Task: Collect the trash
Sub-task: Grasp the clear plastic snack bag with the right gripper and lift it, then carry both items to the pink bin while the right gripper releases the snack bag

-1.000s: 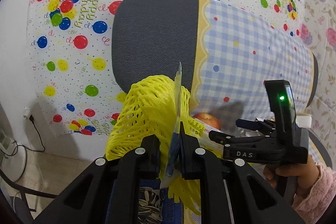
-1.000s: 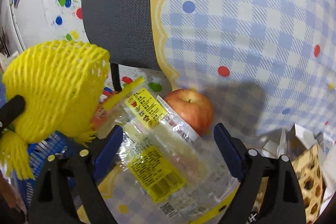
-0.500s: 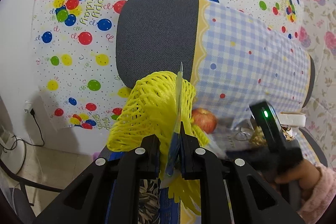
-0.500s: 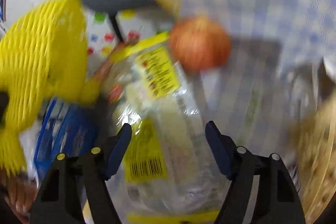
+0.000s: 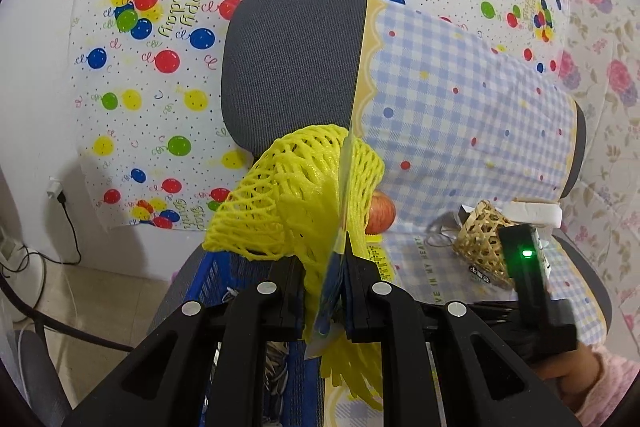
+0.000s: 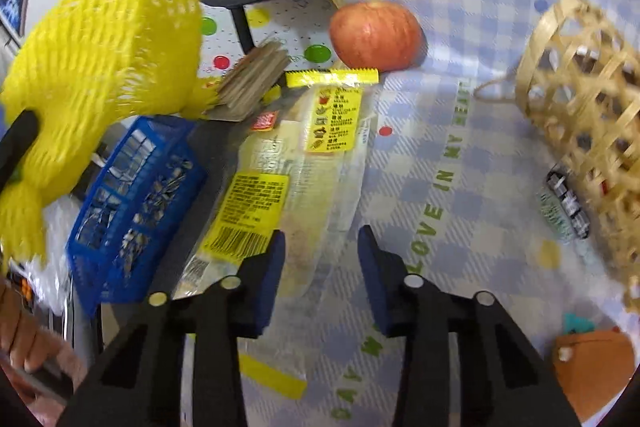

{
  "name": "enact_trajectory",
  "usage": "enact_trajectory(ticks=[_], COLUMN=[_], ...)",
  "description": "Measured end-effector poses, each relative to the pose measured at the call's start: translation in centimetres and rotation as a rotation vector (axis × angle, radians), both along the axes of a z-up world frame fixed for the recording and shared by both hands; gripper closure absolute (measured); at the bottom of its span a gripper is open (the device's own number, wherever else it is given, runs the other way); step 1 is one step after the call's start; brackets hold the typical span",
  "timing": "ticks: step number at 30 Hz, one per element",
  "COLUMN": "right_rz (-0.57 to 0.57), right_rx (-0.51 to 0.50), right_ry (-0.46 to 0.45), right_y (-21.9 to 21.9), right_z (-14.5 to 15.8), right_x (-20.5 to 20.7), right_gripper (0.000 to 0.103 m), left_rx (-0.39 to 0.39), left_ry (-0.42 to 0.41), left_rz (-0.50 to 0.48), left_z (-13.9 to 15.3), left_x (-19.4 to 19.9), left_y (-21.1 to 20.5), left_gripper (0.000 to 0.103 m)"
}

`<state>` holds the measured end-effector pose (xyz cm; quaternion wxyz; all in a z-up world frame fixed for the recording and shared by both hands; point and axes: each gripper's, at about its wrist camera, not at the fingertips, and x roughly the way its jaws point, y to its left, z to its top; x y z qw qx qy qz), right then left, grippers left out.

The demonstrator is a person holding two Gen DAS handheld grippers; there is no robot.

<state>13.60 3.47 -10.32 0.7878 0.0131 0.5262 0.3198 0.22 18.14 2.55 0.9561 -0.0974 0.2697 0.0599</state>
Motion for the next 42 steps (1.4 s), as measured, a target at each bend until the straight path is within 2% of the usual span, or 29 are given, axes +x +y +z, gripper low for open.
enact_trajectory(ticks=[2,3,4,5,6,9,14,17,20,24,26,31,36,42], right_rz=[-0.012,-0.012,-0.017,-0.013,-0.017,-0.034,-0.057,-0.085,-0.126,-0.239,-0.302,-0.455,-0.602,-0.734], right_rx=[0.004,-0.008,-0.027,-0.002,0.036,0.096,0.178,0.177,0.146,0.036,-0.002,-0.064,-0.130,-0.217], right_ry=[-0.011,-0.024,-0.044,-0.029,-0.013,-0.084,-0.229,-0.323,-0.382,-0.489,-0.512,-0.525,-0.531,-0.533], right_y=[-0.4,-0.3,-0.5,-0.8,-1.2,-2.6,-7.1,-10.2,-13.1,-18.0,-20.7,-27.0,-32.1,-35.7], right_z=[-0.4,-0.5,-0.6,-0.6,-0.5,1.7,8.1,11.0,12.1,12.7,12.8,11.8,10.9,9.5], right_x=[0.2,0.4,0.2,0.0,0.0,-1.3,-4.9,-7.9,-10.7,-14.0,-15.9,-20.1,-25.3,-30.0], right_gripper=[0.066,0.070,0.087,0.098,0.099,0.100,0.100,0.100,0.100,0.100,0.100,0.100,0.100,0.100], left_rx=[0.003,0.004,0.003,0.002,0.003,0.019,0.020,0.024,0.030,0.040,0.051,0.086,0.136,0.202], left_ry=[0.001,0.001,0.003,0.005,0.005,-0.001,-0.036,-0.064,-0.081,-0.101,-0.106,-0.099,-0.080,-0.074], left_rz=[-0.002,-0.004,-0.006,-0.009,-0.011,-0.023,-0.034,-0.070,-0.127,-0.198,-0.237,-0.371,-0.546,-0.764], left_z=[0.0,0.0,-0.1,0.0,0.0,0.4,1.8,2.6,3.1,3.4,3.3,2.1,0.0,-2.8], left_x=[-0.2,-0.4,-0.4,-0.5,-0.6,-1.4,-3.6,-5.1,-6.4,-7.9,-8.5,-9.5,-11.0,-13.5], left_y=[-0.2,-0.4,-0.6,-0.9,-1.1,-1.9,-3.2,-5.0,-7.5,-10.9,-12.8,-18.0,-24.5,-32.3], left_gripper=[0.088,0.088,0.088,0.088,0.088,0.088,0.088,0.088,0.088,0.088,0.088,0.088,0.088,0.088])
